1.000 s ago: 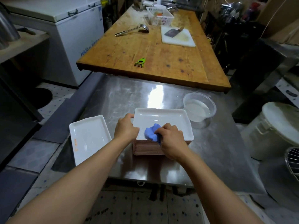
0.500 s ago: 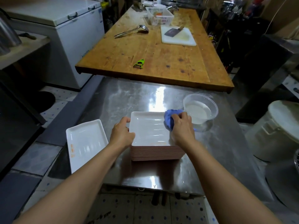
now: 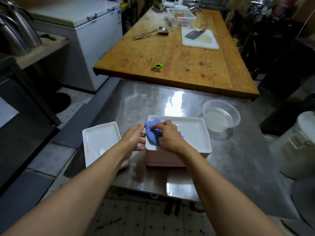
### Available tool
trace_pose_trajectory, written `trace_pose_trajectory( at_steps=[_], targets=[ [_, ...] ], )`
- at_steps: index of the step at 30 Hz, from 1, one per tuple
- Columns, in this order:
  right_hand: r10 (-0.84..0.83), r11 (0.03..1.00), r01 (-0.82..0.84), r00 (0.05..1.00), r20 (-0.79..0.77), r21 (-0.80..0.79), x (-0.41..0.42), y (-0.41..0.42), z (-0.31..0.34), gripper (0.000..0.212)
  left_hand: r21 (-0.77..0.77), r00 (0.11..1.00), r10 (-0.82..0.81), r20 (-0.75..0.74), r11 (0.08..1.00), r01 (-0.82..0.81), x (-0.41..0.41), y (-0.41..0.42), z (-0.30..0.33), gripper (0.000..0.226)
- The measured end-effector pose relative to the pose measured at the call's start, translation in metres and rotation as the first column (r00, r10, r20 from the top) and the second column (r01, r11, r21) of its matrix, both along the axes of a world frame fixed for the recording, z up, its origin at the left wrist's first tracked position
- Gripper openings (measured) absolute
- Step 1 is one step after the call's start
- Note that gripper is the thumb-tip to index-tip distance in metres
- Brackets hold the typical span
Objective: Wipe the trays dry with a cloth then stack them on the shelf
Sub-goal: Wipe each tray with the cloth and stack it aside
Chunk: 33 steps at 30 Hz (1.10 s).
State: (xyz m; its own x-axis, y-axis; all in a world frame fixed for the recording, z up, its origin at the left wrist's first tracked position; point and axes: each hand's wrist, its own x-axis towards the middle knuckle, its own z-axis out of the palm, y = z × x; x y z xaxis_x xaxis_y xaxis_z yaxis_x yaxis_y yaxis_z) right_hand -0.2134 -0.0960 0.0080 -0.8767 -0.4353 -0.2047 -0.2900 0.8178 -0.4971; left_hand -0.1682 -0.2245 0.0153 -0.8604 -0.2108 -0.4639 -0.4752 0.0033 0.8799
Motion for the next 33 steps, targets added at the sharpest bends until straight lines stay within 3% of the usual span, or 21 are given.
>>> trace_pose_trajectory(
  at_steps=[3,8,12,14,16,19,23,27,33],
  targets=[
    [0.059,0.997,-0.055,0.996,0.064,-0.061,0.011,0.004,0.007,0.045,0.002,1.0,-0.007,-0.021,1.0,0.007,0.001,-0.001,0.001,0.03],
    [0.161,0.986,-0.162,0.987,0.017,0.039,0.029,0.02,0.011,0.039,-0.031,1.0,-0.013,-0.028,0.999,0.012,0.002,0.002,0.004,0.03],
    [0.101,0.988,-0.091,0.992,-0.078,0.128,0.031,0.046,0.015,0.038,-0.088,0.998,-0.055,-0.017,0.995,0.054,0.002,0.002,0.002,0.024],
    [0.047,0.986,-0.025,0.99,-0.133,0.166,0.032,0.061,0.016,0.035,-0.237,0.998,-0.064,-0.028,0.97,0.056,0.0,0.003,-0.003,0.024],
    [-0.041,0.989,0.07,0.977,-0.211,0.129,0.035,0.074,0.017,0.033,-0.512,0.996,-0.066,-0.063,0.859,0.025,-0.002,0.007,-0.007,0.032],
    [-0.273,0.959,0.24,0.923,-0.272,-0.148,0.04,0.089,0.025,0.029,-0.743,0.968,-0.187,-0.169,0.669,0.0,0.001,0.024,-0.006,0.033],
    [-0.451,0.871,0.366,0.861,-0.235,-0.329,0.04,0.109,0.037,0.031,-0.871,0.875,-0.457,-0.162,0.483,0.091,0.005,0.057,-0.011,0.029],
    [-0.588,0.773,0.497,0.794,-0.153,-0.393,0.045,0.125,0.038,0.03,-0.929,0.825,-0.561,-0.068,0.338,0.153,0.005,0.076,-0.018,0.026],
    [-0.659,0.7,0.557,0.744,-0.105,-0.448,0.051,0.143,0.033,0.029,-0.945,0.788,-0.601,-0.134,0.317,0.081,0.008,0.08,-0.02,0.01]
  ],
)
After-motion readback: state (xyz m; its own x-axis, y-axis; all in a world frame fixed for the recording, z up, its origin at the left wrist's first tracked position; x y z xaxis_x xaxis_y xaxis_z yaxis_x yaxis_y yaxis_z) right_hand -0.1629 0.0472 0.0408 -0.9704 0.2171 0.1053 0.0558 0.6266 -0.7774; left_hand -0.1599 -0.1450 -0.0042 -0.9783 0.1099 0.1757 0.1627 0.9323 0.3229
